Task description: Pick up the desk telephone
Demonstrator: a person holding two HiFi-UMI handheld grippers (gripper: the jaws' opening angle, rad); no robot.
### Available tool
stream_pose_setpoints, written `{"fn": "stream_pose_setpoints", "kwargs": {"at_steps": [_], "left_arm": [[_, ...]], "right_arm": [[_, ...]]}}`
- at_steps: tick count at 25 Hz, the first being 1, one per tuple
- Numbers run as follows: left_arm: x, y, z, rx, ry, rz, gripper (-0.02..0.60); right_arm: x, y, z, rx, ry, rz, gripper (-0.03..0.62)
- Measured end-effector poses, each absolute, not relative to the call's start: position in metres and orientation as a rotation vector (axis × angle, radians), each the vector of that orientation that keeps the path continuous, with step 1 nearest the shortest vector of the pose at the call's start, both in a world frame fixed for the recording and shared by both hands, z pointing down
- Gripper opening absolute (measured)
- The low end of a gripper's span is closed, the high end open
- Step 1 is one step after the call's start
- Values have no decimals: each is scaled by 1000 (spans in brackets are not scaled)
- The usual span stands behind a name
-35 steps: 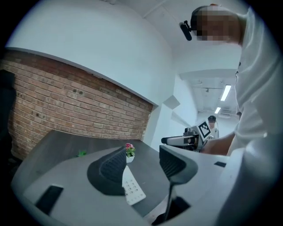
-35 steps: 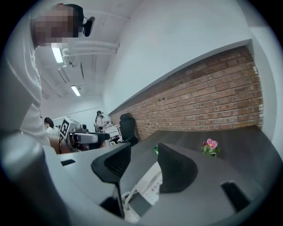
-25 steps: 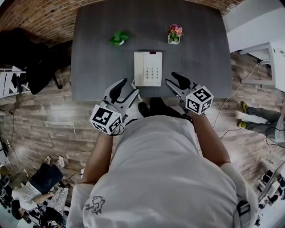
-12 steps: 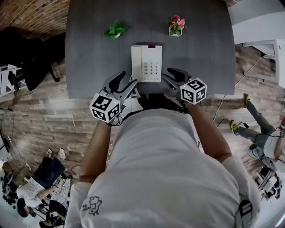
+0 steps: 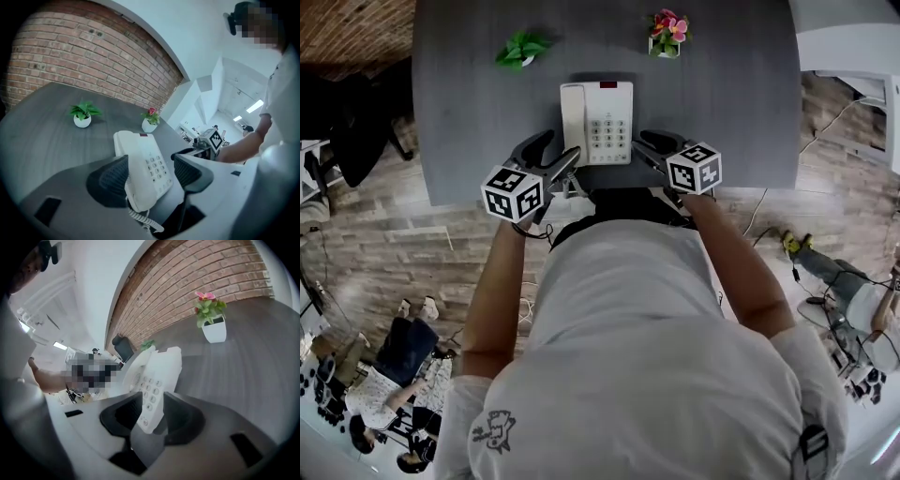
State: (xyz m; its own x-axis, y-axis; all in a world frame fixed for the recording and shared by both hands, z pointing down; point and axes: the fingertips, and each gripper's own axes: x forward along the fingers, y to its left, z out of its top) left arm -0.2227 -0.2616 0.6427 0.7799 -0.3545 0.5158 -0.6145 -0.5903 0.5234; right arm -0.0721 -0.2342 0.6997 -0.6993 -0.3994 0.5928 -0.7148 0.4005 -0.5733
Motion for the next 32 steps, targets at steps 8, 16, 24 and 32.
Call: {"fn": "stream_pose_setpoints", "kwargs": {"at_steps": [8, 16, 24, 32], "left_arm": [[-223, -280, 692, 2120, -631, 417, 339], [-216, -287, 719, 2065, -534, 373, 342], [-210, -290, 723, 2012, -450, 274, 341], [-209, -289, 723, 1971, -447, 204, 333]], "right_arm": [[-75, -244, 730, 879, -2261, 1303, 127], [-81, -248, 743, 753, -2256, 1376, 115], [-85, -250, 744, 664, -2281, 1468, 103], [-86, -250, 743, 645, -2269, 1545, 97]]}}
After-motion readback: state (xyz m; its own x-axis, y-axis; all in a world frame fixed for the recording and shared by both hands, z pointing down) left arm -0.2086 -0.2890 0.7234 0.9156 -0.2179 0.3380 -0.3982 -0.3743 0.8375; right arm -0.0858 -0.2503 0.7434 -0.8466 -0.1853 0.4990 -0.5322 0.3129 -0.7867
